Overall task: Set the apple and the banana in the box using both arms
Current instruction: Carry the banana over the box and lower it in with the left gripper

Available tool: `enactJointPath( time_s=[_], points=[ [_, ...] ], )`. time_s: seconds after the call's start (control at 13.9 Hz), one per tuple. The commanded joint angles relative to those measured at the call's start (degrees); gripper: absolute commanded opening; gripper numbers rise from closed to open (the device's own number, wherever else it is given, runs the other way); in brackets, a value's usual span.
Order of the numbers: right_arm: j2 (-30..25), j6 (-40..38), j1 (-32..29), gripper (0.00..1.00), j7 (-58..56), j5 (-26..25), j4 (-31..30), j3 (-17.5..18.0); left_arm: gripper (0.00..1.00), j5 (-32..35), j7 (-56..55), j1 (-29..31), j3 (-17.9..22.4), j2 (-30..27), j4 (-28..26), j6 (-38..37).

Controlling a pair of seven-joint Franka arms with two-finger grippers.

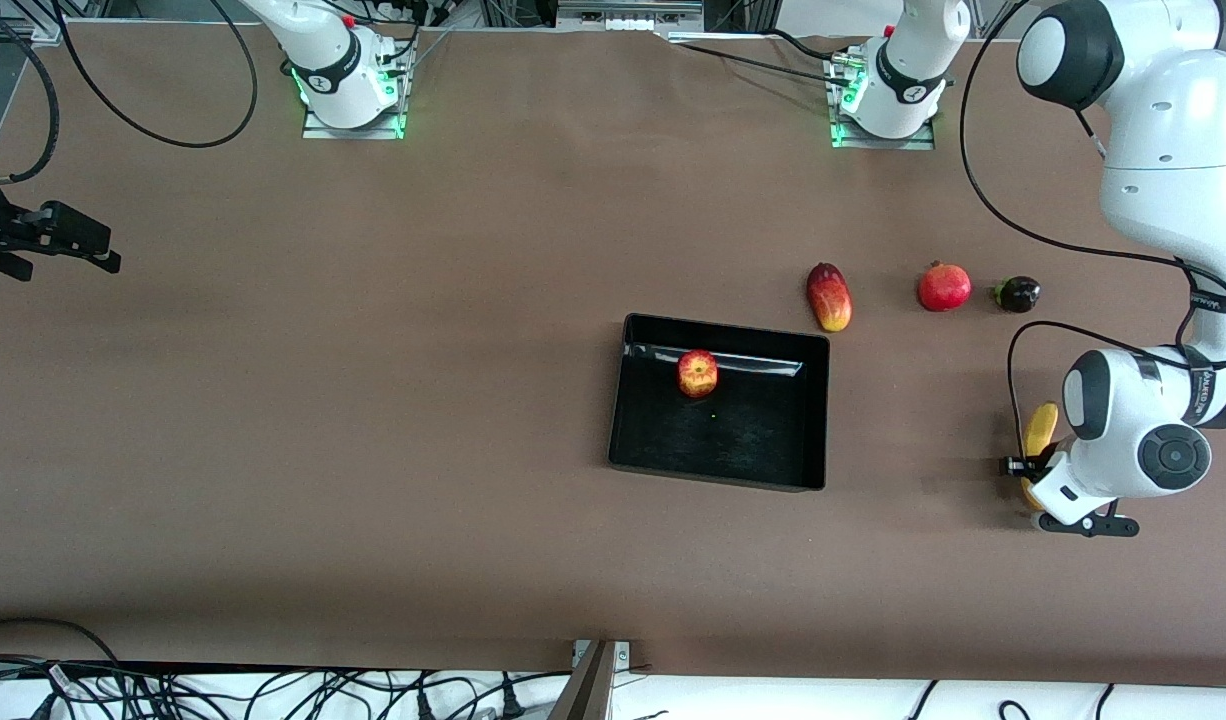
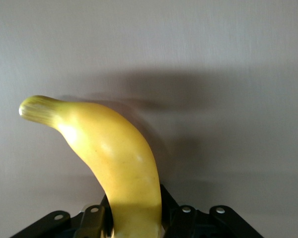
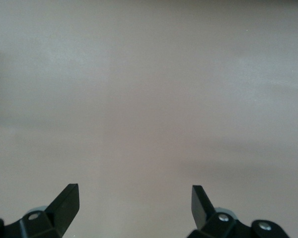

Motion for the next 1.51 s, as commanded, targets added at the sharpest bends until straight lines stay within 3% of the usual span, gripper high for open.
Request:
enactJointPath(
  time_s=[0.0,0.14,0.43,0.5,0.79,1.08,1.44],
  points=[
    [0.43,-0.79,-0.17,1.0,-0.17,0.19,1.14,0.28,0.0,-1.21,-3.91,-0.26,-4.55,-5.53,-0.84,-10.32],
    [0.43,-0.88,-0.17,1.0,-0.17,0.19,1.14,0.28,0.0,-4.02,-12.08,-0.43,-9.74,-8.08,-0.66,-13.33],
    [0.43,-0.88,-0.34,1.0,-0.17,0.19,0.96,0.2,0.0,-5.18,-35.44,-2.18,-25.29,-9.06,-0.57,-15.89],
    [0.43,-0.88,-0.34,1.0,-0.17,0.19,0.96,0.28,0.0,-5.26,-39.76,-4.63,-26.1,-8.97,-0.57,-15.8],
    [0.43,-0.88,-0.34,1.0,-0.17,0.19,0.96,0.2,0.0,-5.35,-48.41,-13.25,-25.76,-6.78,0.83,-13.97],
    [0.43,-0.79,-0.08,1.0,-0.17,0.28,0.96,0.55,0.0,-4.65,-49.65,-14.58,-24.98,-2.74,0.57,-6.77],
    [2.8,3.59,-0.17,1.0,-0.17,0.37,1.75,0.55,0.0,-4.56,-49.74,-17.66,-19.88,-0.71,0.04,-1.04]
  ],
)
